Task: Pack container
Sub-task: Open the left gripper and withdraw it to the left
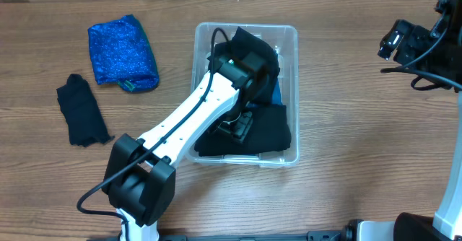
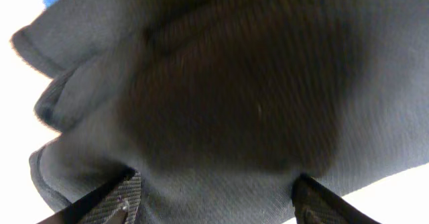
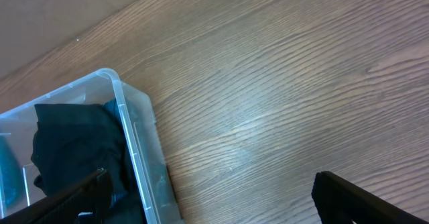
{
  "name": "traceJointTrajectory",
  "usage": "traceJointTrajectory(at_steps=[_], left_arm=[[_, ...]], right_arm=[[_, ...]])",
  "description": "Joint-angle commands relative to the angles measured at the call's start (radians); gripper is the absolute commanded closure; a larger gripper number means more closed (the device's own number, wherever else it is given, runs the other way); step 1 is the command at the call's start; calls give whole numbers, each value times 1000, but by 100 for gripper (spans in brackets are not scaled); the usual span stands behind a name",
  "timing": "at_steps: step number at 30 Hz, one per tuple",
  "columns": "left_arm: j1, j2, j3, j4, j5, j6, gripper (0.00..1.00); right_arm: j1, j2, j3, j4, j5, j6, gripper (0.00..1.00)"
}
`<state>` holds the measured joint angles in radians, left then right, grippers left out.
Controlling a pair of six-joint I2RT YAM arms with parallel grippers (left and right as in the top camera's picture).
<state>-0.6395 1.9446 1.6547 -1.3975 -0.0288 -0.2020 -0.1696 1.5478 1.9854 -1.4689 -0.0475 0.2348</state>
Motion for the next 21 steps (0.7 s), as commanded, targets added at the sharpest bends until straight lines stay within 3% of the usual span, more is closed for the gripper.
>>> traceJointTrajectory(at_steps=[1,4,9,15,18,21], left_arm=[[14,13,-112,117,22,23,28],[18,26,-170,177,22,22,33],[17,2,-113,153,8,49,32],[25,-114,124,18,-93,45,0],[64,-216,238,-10,-113,39,0],[198,-361,286,10,-109,-15,0]], right_arm=[[-1,3,-3,0,6,-3,0],[-1,3,-3,-1,6,-3,0],[-1,3,-3,-2,6,-3,0],[-1,3,-3,-5,6,-3,0],[-1,3,-3,-5,6,-3,0],[-1,3,-3,-5,6,-3,0]])
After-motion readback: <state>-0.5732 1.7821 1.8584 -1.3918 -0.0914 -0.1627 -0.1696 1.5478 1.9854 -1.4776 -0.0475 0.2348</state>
